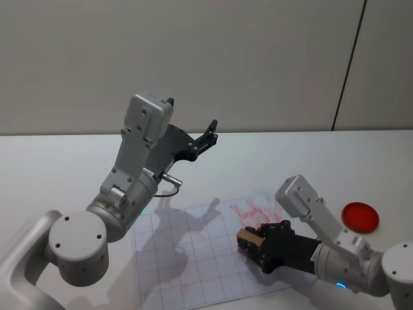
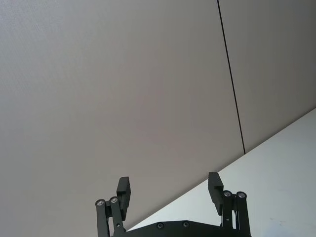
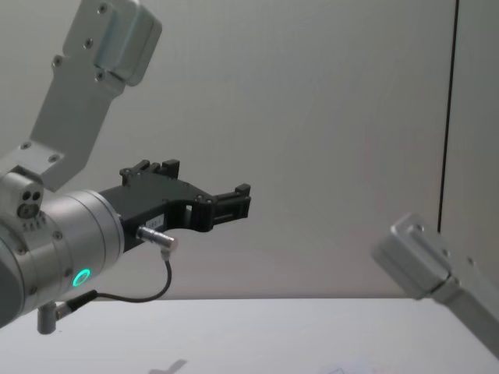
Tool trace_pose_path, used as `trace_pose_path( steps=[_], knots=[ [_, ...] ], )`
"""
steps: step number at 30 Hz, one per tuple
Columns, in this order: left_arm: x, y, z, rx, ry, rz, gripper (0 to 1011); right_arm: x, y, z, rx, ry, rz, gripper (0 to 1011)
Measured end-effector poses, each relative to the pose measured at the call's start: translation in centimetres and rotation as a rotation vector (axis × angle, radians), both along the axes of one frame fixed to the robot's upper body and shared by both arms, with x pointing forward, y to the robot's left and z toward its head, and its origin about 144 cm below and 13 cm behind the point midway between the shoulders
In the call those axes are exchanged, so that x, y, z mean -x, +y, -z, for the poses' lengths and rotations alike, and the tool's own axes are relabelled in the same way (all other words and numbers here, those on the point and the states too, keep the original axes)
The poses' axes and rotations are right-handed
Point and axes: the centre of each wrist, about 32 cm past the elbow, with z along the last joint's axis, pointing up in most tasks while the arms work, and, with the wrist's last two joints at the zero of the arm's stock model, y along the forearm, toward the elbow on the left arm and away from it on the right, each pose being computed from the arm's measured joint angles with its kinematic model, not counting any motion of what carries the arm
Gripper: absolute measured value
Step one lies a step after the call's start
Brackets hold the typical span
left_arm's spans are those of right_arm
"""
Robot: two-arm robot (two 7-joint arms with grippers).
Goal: Use the one hand to pick up the stamp and affix it onto the A4 paper.
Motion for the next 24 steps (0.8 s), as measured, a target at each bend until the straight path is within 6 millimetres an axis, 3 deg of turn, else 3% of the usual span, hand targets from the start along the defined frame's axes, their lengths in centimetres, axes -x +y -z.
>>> trace_pose_path(
  steps=[24],
  knots=[
    [0.0, 0.0, 0.0, 0.0, 0.0, 0.0, 1001, -0.6, -0.2, 2.1, -0.006, 0.031, 0.004, 219]
  ],
)
